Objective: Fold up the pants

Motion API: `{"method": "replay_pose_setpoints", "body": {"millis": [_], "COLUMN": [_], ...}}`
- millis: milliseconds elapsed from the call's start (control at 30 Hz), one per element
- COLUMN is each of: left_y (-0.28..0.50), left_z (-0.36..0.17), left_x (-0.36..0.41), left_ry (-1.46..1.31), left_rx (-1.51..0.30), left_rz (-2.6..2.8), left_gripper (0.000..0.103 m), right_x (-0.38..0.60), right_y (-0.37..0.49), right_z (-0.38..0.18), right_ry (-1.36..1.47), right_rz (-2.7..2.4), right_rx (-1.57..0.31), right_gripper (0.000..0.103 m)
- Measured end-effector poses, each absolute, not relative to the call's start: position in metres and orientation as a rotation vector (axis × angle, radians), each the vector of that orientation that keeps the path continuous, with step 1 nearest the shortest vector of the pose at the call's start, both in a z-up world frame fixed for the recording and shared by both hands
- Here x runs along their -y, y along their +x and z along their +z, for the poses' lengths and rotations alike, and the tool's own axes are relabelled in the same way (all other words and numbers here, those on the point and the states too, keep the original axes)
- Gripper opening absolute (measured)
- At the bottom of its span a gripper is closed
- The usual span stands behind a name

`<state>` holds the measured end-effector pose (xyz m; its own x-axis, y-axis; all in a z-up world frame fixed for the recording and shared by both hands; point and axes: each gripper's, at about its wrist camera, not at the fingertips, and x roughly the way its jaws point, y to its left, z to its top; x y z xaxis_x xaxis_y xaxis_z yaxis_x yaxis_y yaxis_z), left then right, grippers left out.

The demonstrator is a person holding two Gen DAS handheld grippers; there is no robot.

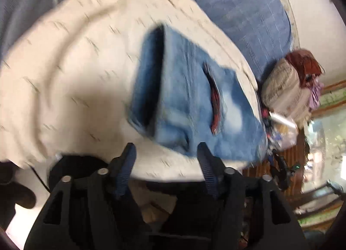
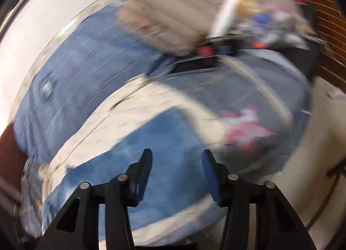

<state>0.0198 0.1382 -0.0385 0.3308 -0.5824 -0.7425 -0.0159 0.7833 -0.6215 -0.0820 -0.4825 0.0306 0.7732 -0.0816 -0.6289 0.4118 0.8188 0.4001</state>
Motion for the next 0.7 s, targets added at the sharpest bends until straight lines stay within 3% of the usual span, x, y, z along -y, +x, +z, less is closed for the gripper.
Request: {"method": "replay_pose_setpoints", "body": {"millis": [167,267,433,467,500,533,600,700], "left_y": [0.064,0.094,0.128,0.130,0.133,0.136,0.141,0.149], "left_z": [-0.042,-0.051,-0.072,-0.073,-0.072,-0.070,-0.063,-0.058], "left_x": [-0.137,-0.125,-0.114,-0.113,-0.110,-0.109,-0.108,-0.099], "left_ry": [-0.646,-0.652,-0.729,-0.733,-0.735,-0.734,-0.742,-0.642], "left_rx": [-1.199,-1.237,-1.312,-1.316,-1.315,-1.308,-1.280,-1.215], "left_rz": [-0.365,-0.344,-0.332,-0.329,-0.337,-0.354,-0.425,-0.366], "left_gripper": [0.066,0.066,0.066,0.065,0.063,0.049,0.025,0.025], "right_x": [0.386,0.333,0.261,0.250,0.239,0.230,0.231,0.241], "right_y": [0.030,0.087,0.168,0.170,0.172,0.172,0.164,0.166], "right_z": [0.036,0.032,-0.014,-0.022,-0.027,-0.025,-0.012,-0.017], "right_ry": [0.436,0.370,0.268,0.216,0.145,0.066,0.066,0.078], "right_rz": [0.075,0.213,0.254,0.262,0.272,0.270,0.276,0.255], "right_rx": [-0.738,-0.783,-0.957,-0.980,-0.988,-0.976,-0.909,-0.897], "right_gripper": [0.051,0.058,0.059,0.055,0.026,0.016,0.016,0.015]}}
